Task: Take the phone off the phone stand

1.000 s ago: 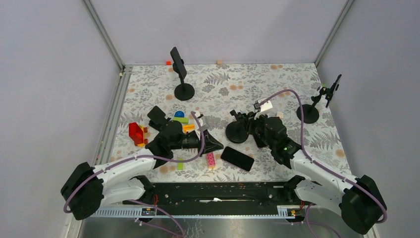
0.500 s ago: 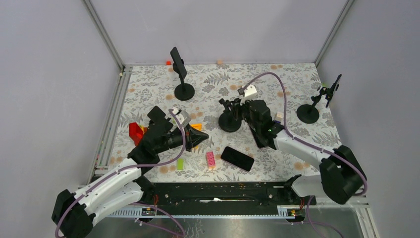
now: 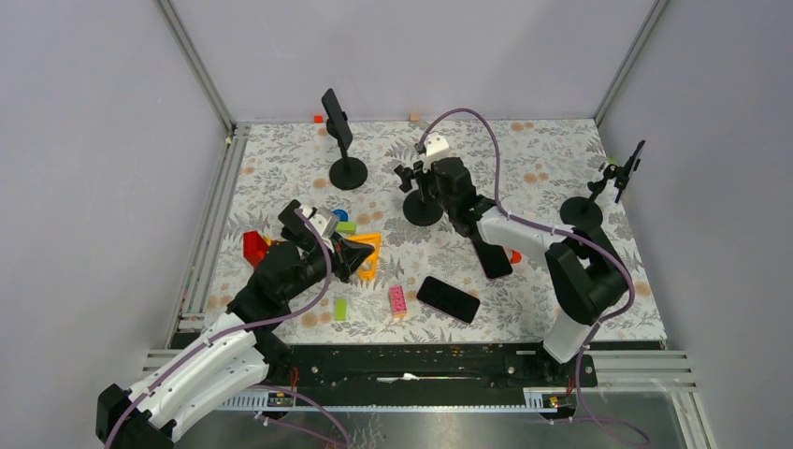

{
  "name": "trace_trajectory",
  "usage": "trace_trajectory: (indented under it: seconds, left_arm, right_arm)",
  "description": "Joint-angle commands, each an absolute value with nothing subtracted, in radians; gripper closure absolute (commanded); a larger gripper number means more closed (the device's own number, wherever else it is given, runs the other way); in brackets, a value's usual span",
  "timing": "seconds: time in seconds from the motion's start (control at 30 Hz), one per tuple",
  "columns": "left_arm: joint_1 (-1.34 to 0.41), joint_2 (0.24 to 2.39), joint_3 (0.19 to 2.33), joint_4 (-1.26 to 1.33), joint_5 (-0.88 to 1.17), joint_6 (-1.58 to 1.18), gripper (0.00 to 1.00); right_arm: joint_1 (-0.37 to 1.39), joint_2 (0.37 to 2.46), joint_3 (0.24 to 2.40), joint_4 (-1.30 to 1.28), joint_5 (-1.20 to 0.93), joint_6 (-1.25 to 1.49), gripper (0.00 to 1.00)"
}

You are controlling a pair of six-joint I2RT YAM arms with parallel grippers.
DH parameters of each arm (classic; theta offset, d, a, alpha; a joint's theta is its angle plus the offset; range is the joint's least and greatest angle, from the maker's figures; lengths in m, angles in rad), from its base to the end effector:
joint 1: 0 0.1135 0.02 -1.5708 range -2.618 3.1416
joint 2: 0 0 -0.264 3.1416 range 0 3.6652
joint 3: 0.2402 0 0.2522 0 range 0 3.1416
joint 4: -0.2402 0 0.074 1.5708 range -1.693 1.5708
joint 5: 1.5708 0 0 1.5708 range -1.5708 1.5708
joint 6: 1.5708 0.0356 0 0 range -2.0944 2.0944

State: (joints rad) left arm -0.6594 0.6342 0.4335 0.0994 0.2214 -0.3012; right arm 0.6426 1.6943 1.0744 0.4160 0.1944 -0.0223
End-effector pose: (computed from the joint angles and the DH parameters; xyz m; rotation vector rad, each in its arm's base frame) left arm 0.1276 -0.1088 0.2689 0.4829 1.6843 -0.8996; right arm 0.3191 0.2303 0.2600 -0.4457 1.7223 0.2761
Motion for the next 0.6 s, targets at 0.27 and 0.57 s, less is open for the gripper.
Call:
trace_trajectory:
  seconds: [0.27,0.57]
  left_arm:
    - [-0.652,0.632,0.443,0.073,0.152,-0.327,0.84]
    - [-0.652,0.635,0.445,0.054,0.115,-0.334,0.37]
  right_arm:
    - [0.582,1.813,1.272,0.408,0.204,-0.019,1.00]
    - [0.556,1.803,1.275,0.353,0.136,-0.017,0.53]
